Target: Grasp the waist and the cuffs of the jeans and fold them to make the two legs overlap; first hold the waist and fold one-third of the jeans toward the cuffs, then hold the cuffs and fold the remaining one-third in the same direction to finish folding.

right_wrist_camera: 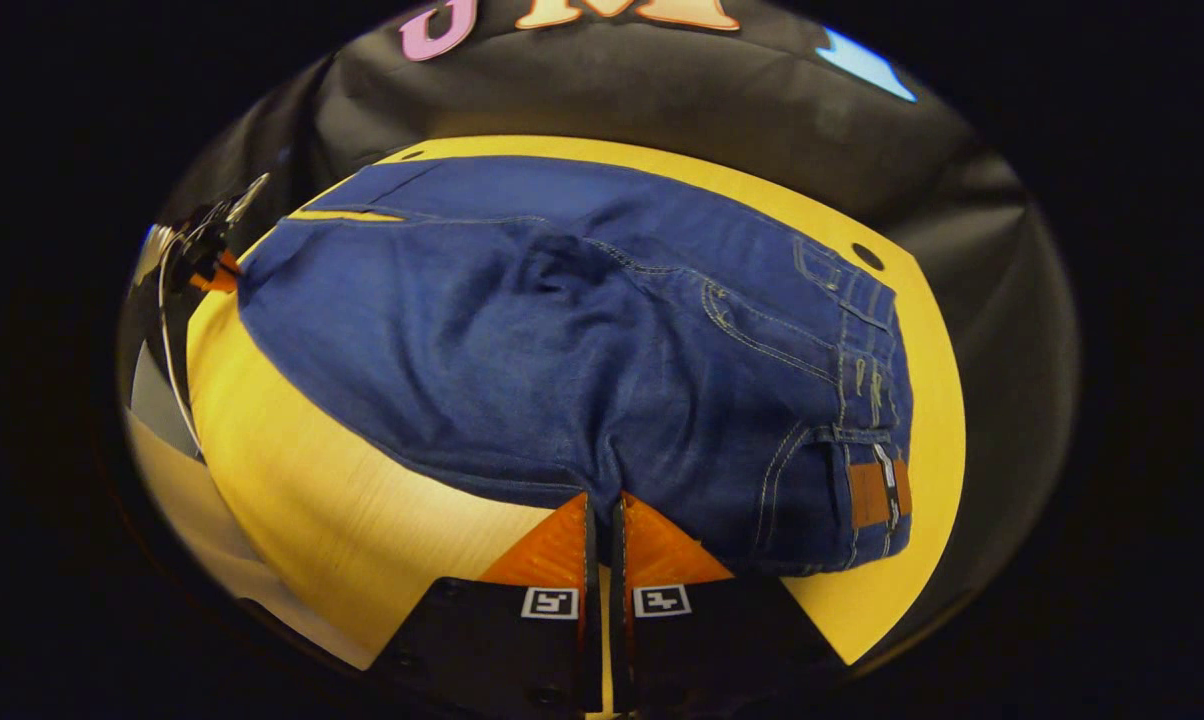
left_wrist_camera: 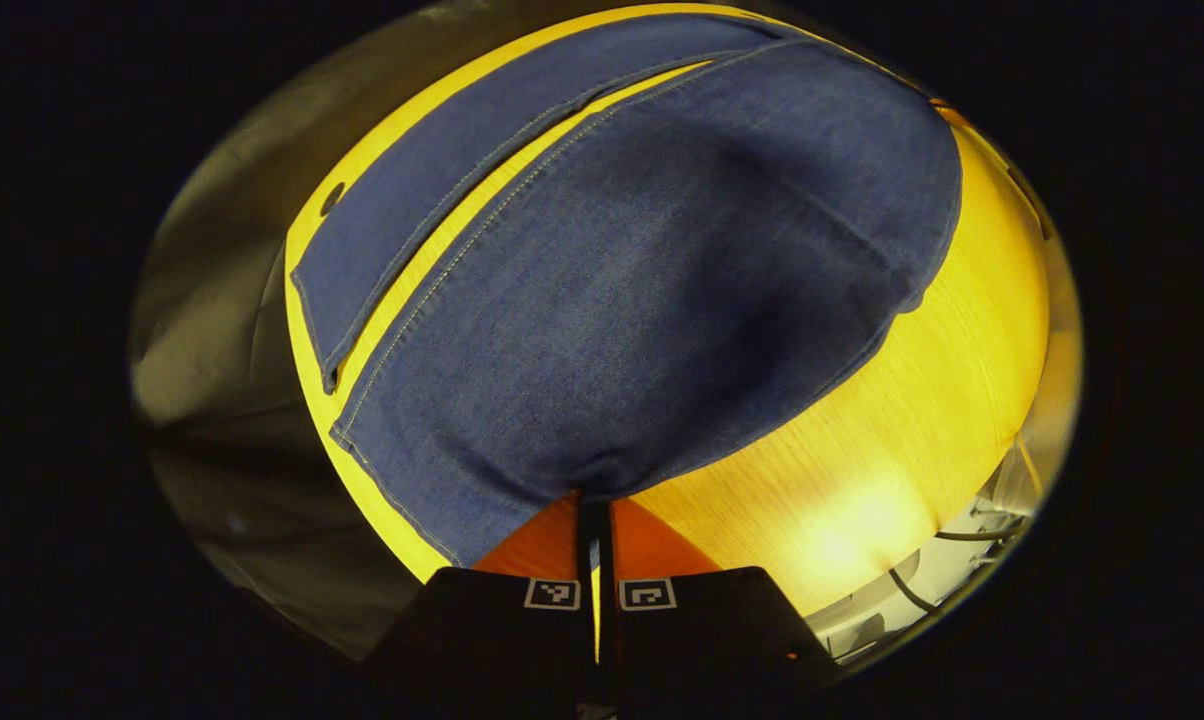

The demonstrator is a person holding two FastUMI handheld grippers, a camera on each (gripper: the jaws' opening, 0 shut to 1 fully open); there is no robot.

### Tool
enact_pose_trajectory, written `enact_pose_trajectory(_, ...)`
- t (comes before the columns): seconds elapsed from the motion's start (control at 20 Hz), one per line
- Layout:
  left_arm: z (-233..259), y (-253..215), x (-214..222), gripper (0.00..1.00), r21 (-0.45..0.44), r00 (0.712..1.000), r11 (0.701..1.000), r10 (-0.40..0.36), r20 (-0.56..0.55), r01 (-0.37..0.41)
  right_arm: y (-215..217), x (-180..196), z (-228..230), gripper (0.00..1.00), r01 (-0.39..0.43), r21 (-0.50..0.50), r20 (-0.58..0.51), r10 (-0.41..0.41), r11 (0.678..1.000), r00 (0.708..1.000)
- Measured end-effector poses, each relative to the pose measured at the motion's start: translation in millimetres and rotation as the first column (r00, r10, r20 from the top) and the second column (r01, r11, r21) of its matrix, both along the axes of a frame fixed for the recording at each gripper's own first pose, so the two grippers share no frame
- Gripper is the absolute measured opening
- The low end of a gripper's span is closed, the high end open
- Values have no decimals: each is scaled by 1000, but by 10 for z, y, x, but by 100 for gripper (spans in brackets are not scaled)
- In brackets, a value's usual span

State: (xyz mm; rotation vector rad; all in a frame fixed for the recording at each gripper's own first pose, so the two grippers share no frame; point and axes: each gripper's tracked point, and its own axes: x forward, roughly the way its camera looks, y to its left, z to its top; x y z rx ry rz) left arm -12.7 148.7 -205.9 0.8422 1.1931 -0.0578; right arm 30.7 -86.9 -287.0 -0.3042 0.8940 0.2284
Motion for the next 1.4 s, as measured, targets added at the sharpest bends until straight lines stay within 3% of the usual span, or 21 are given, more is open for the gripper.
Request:
enact_pose_trajectory(0.15, 12, -10, 14, 0, -55, 985, 995, 96, 146, -89, 5, 15, 4, 5, 130, 41, 25, -132, 991, 991)
enact_pose_trajectory(0.3, 115, -91, 147, 0, -204, 919, 961, 246, 309, -188, 30, 105, 183, 3, 224, 85, 92, -231, 971, 969)
enact_pose_trajectory(0.45, 367, -132, 221, 0, -277, 814, 935, 335, 475, -223, 67, 195, 506, 3, 294, 155, 172, -319, 943, 932)
enact_pose_trajectory(0.6, 860, -197, 409, 0, -301, 674, 926, 372, 638, -226, 113, 420, 965, 3, 318, 200, 284, -365, 927, 887)
enact_pose_trajectory(0.8, 1460, -369, 748, 0, -368, 535, 908, 417, 735, -202, 321, 725, 1460, 0, 314, 245, 387, -390, 917, 835)
enact_pose_trajectory(0.85, 1574, -433, 844, 0, -388, 516, 902, 428, 742, -190, 343, 842, 1564, 3, 316, 252, 408, -397, 915, 822)
enact_pose_trajectory(1.0, 1821, -529, 1015, 0, -371, 484, 917, 395, 781, -149, 338, 1316, 1599, 0, 322, 282, 462, -422, 904, 780)
enact_pose_trajectory(1.2, 1918, -378, 1885, 0, -328, 491, 933, 358, 794, -149, 335, 1940, 1663, 0, 344, 321, 507, -467, 882, 725)
enact_pose_trajectory(1.4, 1700, -259, 2554, 0, -321, 507, 929, 369, 779, -184, 336, 2608, 1385, 2, 363, 331, 496, -488, 871, 718)
